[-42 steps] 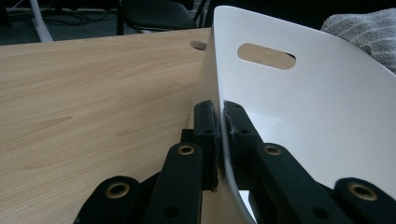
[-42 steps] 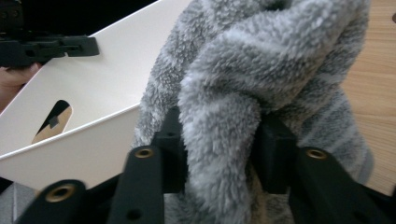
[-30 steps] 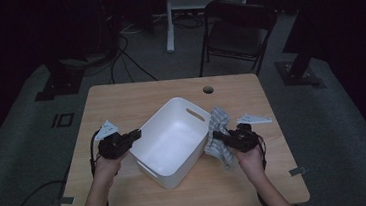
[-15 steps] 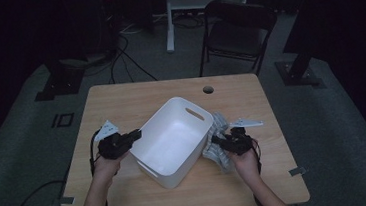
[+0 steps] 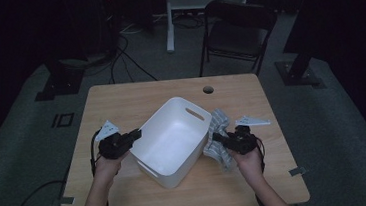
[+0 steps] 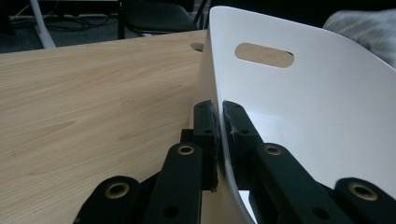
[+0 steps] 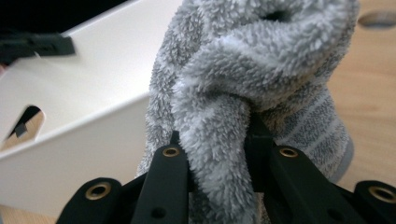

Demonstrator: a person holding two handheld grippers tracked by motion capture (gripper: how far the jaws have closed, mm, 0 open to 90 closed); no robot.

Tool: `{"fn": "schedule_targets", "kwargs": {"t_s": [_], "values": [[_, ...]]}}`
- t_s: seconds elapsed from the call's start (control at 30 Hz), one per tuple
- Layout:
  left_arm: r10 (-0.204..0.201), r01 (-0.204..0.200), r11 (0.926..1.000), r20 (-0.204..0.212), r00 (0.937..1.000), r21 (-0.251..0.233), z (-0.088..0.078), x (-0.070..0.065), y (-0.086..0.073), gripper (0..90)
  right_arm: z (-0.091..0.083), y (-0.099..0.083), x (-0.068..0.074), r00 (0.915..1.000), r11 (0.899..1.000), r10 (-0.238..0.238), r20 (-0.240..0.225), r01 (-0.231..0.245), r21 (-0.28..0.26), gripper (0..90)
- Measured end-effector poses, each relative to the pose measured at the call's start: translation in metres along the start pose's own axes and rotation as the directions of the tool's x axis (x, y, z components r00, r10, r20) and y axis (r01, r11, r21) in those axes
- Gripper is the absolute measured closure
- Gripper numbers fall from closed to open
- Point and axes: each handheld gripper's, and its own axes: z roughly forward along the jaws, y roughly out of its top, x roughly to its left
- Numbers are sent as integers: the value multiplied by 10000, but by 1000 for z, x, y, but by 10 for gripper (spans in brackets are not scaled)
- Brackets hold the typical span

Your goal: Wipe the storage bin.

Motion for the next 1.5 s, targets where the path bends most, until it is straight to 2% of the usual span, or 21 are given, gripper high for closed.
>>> {"fn": "schedule_targets", "kwargs": {"t_s": [0.1,0.37,0.53,0.77,0.93,1.03,1.13,1.27,1.4,1.43,1.5], "values": [[42,-42,10000,-30,10000,-15,0,0,0,846,2,0,2,9997,9998,-206,142,206,-14,758],[96,-96,10000,-80,9999,18,0,-1,0,848,7,-5,1,9997,9998,-163,206,161,73,758],[217,-218,9997,21,9998,85,0,-1,0,847,16,-13,1,9993,9988,-201,320,186,459,759],[564,-561,9983,-154,9983,150,0,-2,1,846,25,-25,-4,9994,9953,-90,346,57,970,758],[514,-513,9987,-177,9985,66,0,-2,1,836,24,-25,-5,9995,9950,1,313,-33,996,758],[673,-668,9977,-521,9964,118,-1,-3,3,779,18,-23,-7,9996,9966,163,209,-179,798,758],[391,-385,9992,-612,9974,104,-4,0,4,683,12,-20,-8,9995,9976,252,204,-264,640,758],[350,-358,9993,-855,9957,-72,-11,-1,7,571,4,-16,-7,9994,9987,333,136,-338,372,759],[947,-938,9955,-1311,9868,129,-16,-6,9,524,-6,-11,-5,9996,9996,289,62,-289,37,758],[961,-930,9953,-1481,9843,276,-17,-7,9,523,-9,-10,-4,9996,9996,286,34,-286,-41,758],[815,-780,9964,-1253,9888,327,-18,-7,9,516,-14,-8,-2,9996,9994,265,-22,-265,-207,758]]}}
